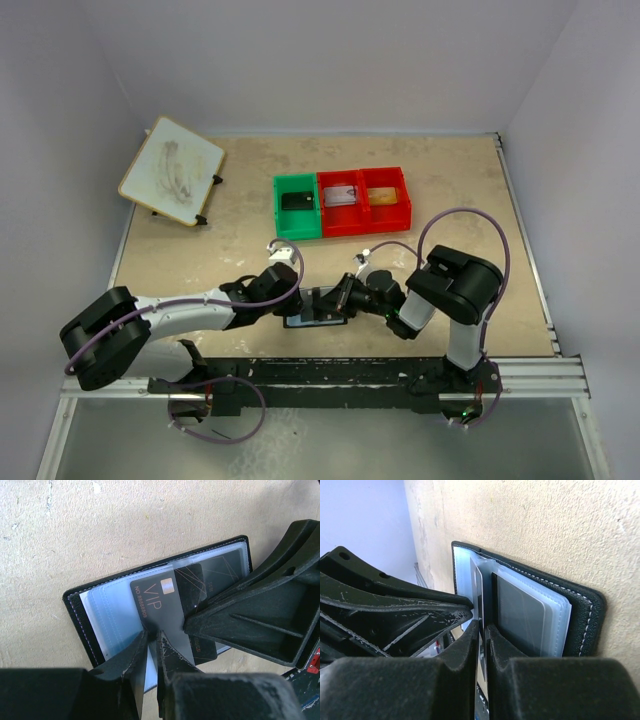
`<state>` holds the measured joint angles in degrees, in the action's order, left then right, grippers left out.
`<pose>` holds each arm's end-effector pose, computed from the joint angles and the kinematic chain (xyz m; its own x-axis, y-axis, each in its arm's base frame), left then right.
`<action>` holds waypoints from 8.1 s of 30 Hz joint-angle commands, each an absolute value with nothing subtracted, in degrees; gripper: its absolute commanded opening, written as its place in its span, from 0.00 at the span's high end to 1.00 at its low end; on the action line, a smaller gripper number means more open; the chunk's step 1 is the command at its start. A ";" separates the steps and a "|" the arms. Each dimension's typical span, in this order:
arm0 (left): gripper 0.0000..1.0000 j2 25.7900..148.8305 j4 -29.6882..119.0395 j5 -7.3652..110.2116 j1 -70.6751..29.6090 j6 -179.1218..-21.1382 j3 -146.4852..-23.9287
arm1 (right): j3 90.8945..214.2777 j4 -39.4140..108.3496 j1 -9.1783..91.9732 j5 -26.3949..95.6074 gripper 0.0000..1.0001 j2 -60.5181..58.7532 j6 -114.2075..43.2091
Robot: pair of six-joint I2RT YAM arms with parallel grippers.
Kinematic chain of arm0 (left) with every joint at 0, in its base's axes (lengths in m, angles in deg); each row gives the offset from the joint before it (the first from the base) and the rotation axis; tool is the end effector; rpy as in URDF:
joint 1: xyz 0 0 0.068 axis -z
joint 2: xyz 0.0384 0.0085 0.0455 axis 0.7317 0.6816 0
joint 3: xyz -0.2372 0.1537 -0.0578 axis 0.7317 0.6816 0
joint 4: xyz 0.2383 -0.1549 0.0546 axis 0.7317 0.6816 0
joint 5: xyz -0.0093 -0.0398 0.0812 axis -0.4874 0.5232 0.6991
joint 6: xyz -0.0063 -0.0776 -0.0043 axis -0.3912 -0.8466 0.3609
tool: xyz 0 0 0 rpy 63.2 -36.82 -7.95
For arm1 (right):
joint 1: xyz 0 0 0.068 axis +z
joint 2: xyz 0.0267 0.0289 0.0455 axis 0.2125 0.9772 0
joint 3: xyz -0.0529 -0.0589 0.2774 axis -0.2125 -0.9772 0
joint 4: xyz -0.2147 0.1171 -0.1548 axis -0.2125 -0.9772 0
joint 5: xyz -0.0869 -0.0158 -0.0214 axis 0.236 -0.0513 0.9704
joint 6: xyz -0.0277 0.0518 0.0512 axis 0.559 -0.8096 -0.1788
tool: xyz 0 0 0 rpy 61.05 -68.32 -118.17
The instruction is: Take the credit cards out of the card holder
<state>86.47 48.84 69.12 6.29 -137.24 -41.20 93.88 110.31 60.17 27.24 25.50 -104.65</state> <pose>0.1705 -0.2107 0.1215 -0.8407 -0.1118 -0.5298 0.1435 0.8974 -0.4172 0.1849 0.2303 0.0691 -0.9006 0.4009 -0.1676 -0.0429 0.3019 0.9524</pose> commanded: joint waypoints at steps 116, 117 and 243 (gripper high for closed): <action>0.27 59.55 87.87 114.92 -5.51 -126.99 -62.26 | 140.11 58.51 58.86 41.78 1.00 13.09 8.16; 0.27 59.67 87.98 114.91 -5.55 -126.90 -62.39 | 141.14 57.89 58.63 42.31 1.00 13.93 8.87; 0.22 74.69 72.01 86.50 -6.34 -127.19 -60.15 | 104.07 60.64 62.70 42.94 0.31 -15.25 -81.41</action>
